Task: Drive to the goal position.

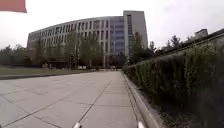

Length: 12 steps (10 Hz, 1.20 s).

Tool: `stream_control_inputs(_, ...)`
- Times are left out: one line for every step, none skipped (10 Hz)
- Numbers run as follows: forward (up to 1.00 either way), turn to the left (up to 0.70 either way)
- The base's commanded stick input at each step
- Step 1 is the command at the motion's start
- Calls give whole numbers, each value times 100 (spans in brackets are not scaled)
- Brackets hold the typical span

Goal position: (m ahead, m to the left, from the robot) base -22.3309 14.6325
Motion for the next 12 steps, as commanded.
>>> stream_control_inputs(0, 0)
stream_control_inputs(0, 0)
stream_control_inputs(0, 0)
stream_control_inputs(0, 1)
stream_control_inputs(0, 47)
stream_control_inputs(0, 50)
stream_control_inputs(0, 50)
stream_control_inputs(0, 50)
stream_control_inputs(0, 50)
stream_control_inputs(0, 50)
stream_control_inputs(0, 50)
stream_control_inputs(0, 50)
